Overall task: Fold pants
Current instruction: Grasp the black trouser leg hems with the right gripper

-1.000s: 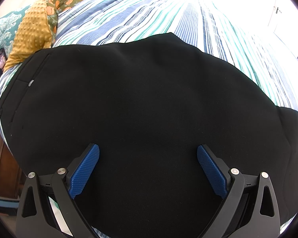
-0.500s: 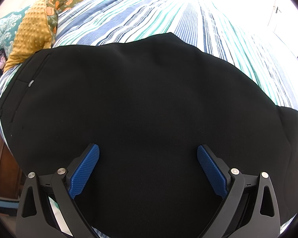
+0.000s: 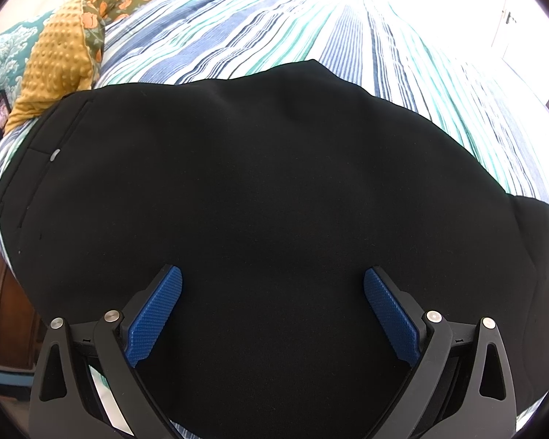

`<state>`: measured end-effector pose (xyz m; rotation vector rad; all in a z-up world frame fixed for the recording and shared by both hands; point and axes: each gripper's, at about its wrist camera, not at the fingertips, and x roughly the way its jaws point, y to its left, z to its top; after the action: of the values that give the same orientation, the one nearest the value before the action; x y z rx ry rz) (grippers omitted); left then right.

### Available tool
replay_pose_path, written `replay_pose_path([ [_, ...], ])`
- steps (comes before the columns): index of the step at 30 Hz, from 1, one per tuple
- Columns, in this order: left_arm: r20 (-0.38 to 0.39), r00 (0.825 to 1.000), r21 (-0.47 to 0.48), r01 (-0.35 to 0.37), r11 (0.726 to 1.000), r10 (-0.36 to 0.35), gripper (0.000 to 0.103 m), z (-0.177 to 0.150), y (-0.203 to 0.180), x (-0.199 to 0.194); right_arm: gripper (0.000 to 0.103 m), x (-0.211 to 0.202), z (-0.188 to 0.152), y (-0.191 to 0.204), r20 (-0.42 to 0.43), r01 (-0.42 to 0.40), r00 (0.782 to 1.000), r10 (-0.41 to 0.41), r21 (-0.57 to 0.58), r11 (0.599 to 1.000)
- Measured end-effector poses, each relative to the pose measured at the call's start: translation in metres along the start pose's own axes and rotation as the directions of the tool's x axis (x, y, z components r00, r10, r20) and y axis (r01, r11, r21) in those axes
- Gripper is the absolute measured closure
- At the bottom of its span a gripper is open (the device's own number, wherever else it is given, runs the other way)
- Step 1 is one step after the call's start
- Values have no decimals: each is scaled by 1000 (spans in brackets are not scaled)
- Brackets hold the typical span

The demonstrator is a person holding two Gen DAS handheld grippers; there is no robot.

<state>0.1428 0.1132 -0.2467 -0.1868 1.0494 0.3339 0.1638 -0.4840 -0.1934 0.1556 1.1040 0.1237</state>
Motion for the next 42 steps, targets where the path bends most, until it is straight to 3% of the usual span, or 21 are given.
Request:
replay_pose_path([
  [3, -1, 1000, -1, 0, 1000, 0, 3, 0, 1, 1, 1, -26, 26, -81, 12, 71, 997, -75, 194, 978],
  [5, -4, 1000, -2, -2, 1000, 2, 3, 1, 1, 1, 1, -52, 35, -139, 65, 22, 997, -49, 364, 931],
  [8, -7, 1000, -3, -6, 1000, 6, 3, 2, 0, 2, 1, -80, 32, -198, 155, -157, 984, 88, 519, 840],
  [11, -13, 1000, -4, -10, 1000, 10, 2, 2, -1, 2, 1, -78, 18, -219, 200, -358, 933, 299, 587, 726],
  [13, -18, 1000, -4, -9, 1000, 9, 2, 3, -1, 3, 1, -68, 5, -217, 182, -417, 898, 401, 645, 640],
  [15, -20, 1000, -3, -10, 1000, 9, 2, 3, -1, 3, 1, -64, -8, -207, 171, -437, 878, 448, 670, 600],
  [17, -20, 1000, -3, -10, 1000, 10, 2, 3, -2, 3, 2, -73, -9, -198, 168, -421, 893, 417, 636, 647],
  [21, -21, 1000, -6, -12, 1000, 12, 2, 4, -1, 4, 2, -71, -2, -192, 121, -362, 916, 382, 659, 659],
  [23, -21, 1000, -6, -12, 1000, 12, 2, 4, -2, 4, 2, -62, 11, -189, 88, -332, 927, 364, 644, 689],
  [25, -20, 1000, -4, -10, 1000, 10, 2, 5, -2, 4, 2, -50, 17, -189, 31, -294, 937, 349, 612, 734],
  [28, -19, 1000, -1, -7, 1000, 7, 2, 4, -3, 4, 2, -18, 26, -191, -101, -229, 929, 356, 600, 767],
  [30, -19, 1000, 0, -5, 1000, 5, 2, 5, -2, 5, 7, -7, 25, -190, -126, -253, 902, 413, 621, 741],
  [33, -17, 1000, -1, -8, 1000, 8, 1, 5, -2, 5, 13, -10, 25, -180, -54, -414, 813, 580, 647, 641],
  [35, -14, 1000, -4, -12, 1000, 12, 1, 5, -2, 5, 13, -11, 28, -175, -17, -470, 779, 627, 646, 601],
  [36, -14, 1000, -6, -14, 1000, 14, 1, 5, -2, 5, 13, -9, 27, -174, -15, -470, 780, 625, 647, 601],
  [39, -18, 1000, -4, -11, 1000, 11, 1, 6, -1, 6, 13, 2, 23, -173, -70, -370, 840, 539, 653, 661],
  [42, -22, 1000, 0, -8, 1000, 8, 1, 7, -2, 6, 13, 14, 15, -177, -31, -363, 843, 537, 705, 610],
])
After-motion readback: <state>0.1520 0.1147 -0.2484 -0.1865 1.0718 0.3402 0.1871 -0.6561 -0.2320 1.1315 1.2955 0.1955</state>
